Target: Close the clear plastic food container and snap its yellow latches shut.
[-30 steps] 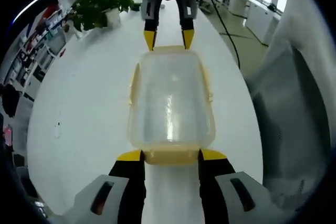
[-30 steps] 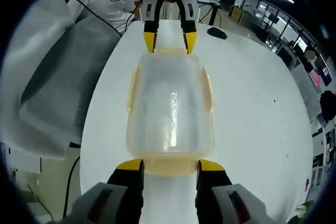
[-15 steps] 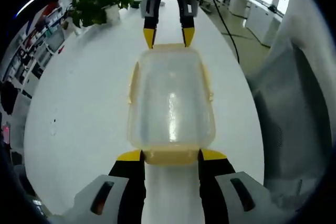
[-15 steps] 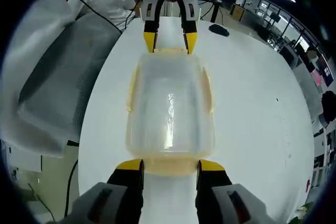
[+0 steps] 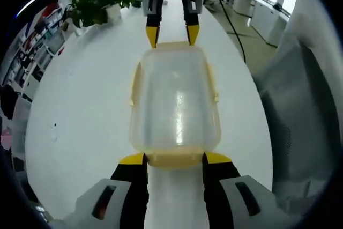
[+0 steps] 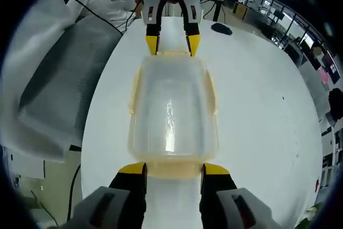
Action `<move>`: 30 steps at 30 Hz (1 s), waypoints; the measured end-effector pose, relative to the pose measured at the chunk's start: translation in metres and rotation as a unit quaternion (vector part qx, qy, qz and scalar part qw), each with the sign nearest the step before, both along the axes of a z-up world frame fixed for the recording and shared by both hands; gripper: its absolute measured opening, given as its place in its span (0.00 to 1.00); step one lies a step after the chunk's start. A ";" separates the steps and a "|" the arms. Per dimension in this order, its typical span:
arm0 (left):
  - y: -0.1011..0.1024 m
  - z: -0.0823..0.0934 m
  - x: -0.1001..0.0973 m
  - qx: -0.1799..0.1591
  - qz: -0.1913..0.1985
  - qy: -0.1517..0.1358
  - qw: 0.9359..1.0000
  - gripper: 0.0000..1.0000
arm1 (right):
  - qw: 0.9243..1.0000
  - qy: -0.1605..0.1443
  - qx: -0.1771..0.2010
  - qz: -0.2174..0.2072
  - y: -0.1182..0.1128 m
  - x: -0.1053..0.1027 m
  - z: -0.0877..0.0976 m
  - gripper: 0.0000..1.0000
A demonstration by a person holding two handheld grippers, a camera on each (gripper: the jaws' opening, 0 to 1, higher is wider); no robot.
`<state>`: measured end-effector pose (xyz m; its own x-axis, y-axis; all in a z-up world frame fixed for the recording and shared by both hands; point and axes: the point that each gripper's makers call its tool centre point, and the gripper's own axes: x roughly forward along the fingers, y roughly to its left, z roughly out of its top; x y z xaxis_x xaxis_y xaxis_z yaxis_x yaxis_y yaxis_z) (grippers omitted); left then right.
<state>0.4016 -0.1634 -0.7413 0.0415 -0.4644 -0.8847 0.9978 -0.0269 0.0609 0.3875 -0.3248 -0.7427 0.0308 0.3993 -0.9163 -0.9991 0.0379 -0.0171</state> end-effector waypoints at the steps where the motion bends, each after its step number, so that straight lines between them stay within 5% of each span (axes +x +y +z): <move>1: 0.000 0.000 0.001 0.000 0.001 -0.002 1.000 0.38 | 1.000 -0.001 -0.003 -0.002 -0.001 0.001 -0.001 0.37; 15: 0.001 0.003 -0.002 -0.016 -0.004 0.010 1.000 0.38 | 1.000 -0.011 -0.019 0.014 -0.003 -0.001 -0.008 0.40; 19: 0.008 0.003 -0.004 -0.011 -0.015 0.009 1.000 0.48 | 1.000 -0.004 -0.025 0.010 -0.006 -0.005 -0.011 0.42; 30: 0.013 0.010 -0.007 -0.031 0.028 0.036 0.998 0.50 | 1.000 0.004 -0.018 -0.003 -0.010 -0.012 -0.002 0.43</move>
